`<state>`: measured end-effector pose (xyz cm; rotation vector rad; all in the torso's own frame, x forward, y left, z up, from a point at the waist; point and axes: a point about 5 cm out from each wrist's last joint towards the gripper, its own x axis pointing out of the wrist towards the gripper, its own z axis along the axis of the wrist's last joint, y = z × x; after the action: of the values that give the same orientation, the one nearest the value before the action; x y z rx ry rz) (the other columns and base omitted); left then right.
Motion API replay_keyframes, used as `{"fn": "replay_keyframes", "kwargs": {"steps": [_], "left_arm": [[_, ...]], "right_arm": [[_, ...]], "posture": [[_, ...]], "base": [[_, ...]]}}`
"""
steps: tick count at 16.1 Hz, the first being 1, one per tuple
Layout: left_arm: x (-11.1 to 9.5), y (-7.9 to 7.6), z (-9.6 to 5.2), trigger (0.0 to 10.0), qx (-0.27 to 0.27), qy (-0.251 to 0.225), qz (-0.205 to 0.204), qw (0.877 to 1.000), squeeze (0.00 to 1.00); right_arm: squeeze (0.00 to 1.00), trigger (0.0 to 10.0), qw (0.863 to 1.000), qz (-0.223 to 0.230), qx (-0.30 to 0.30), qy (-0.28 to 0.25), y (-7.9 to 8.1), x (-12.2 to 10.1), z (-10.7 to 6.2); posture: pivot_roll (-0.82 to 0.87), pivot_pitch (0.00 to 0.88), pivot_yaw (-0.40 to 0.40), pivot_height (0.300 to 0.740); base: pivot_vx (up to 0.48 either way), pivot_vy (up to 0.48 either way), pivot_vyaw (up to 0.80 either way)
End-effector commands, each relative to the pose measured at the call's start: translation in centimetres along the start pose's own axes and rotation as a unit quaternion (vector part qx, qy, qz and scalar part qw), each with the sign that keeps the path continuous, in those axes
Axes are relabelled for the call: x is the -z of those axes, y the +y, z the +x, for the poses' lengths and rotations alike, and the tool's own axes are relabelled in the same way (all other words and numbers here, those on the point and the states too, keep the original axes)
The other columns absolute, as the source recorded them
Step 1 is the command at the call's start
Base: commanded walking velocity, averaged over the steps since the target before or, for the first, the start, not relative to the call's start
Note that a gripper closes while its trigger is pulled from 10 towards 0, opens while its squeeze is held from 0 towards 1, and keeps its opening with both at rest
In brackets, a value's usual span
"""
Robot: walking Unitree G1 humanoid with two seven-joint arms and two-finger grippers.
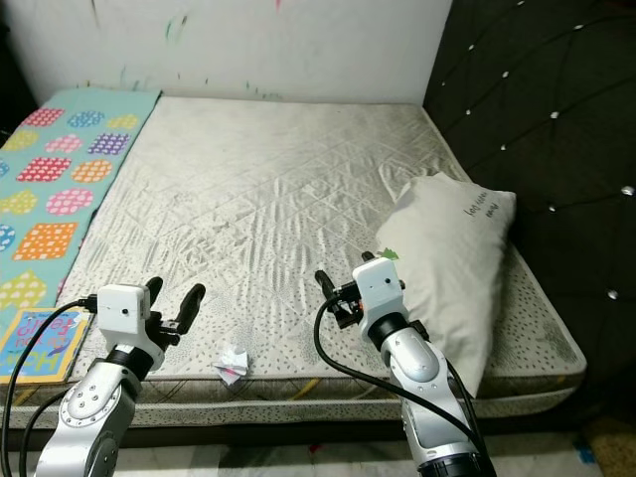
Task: Clean up the room
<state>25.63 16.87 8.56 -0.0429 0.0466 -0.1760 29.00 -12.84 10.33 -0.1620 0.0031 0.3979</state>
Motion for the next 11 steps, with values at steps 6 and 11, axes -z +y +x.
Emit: {"fn": "replay_keyframes", "kwargs": {"steps": [6,11], "left_arm": [[-0.28,-0.16,0.20,10.0,0.005,-0.002,0.004,1.000,0.00],[-0.20,-0.13,0.27,10.0,0.006,-0.001,0.004,1.000,0.00]], "right_arm": [[0.00,10.0,1.000,-0.004,-0.009,-0.004,-0.04,-0.32,0.31],[0.00,10.0,1.000,-0.005,-0.009,-0.004,-0.05,-0.31,0.38]], "posture": [[-0.04,0.000,-0.066,0.740],[-0.04,0.000,-0.064,0.740]], "base": [[0.315,0.000,0.00],[0.318,0.000,0.00]]}}
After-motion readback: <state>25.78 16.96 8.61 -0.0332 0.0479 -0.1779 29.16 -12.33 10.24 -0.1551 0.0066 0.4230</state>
